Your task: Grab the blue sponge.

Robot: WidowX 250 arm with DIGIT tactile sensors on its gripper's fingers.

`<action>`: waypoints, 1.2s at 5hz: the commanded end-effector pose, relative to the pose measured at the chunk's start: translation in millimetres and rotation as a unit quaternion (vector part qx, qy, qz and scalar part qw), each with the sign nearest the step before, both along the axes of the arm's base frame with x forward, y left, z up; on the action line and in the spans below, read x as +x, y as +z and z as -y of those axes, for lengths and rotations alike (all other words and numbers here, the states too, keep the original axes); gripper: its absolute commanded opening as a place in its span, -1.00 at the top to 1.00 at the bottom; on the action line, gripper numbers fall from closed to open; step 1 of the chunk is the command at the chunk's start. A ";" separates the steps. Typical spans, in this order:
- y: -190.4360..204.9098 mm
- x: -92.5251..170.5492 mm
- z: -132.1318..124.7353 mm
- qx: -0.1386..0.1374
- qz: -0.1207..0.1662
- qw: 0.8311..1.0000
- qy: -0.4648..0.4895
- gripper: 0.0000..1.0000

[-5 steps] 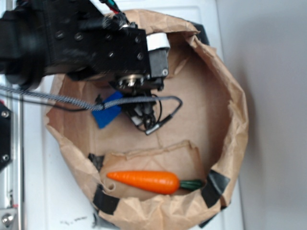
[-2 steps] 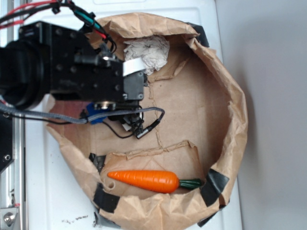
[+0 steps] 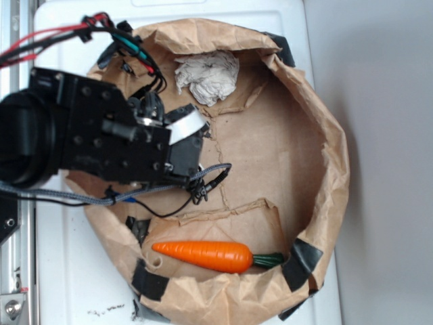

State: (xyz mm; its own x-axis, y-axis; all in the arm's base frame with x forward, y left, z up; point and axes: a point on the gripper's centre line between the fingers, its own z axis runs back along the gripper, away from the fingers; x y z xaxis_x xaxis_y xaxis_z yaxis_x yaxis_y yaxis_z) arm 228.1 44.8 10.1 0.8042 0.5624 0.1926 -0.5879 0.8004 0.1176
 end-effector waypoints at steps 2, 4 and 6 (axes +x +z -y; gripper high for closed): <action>41.5 -7.1 -7.3 -0.040 -0.035 0.999 -0.012 1.00; 113.2 -16.9 -17.1 -0.071 0.001 0.997 -0.033 1.00; 137.4 -12.3 6.8 -0.059 0.000 0.996 -0.065 1.00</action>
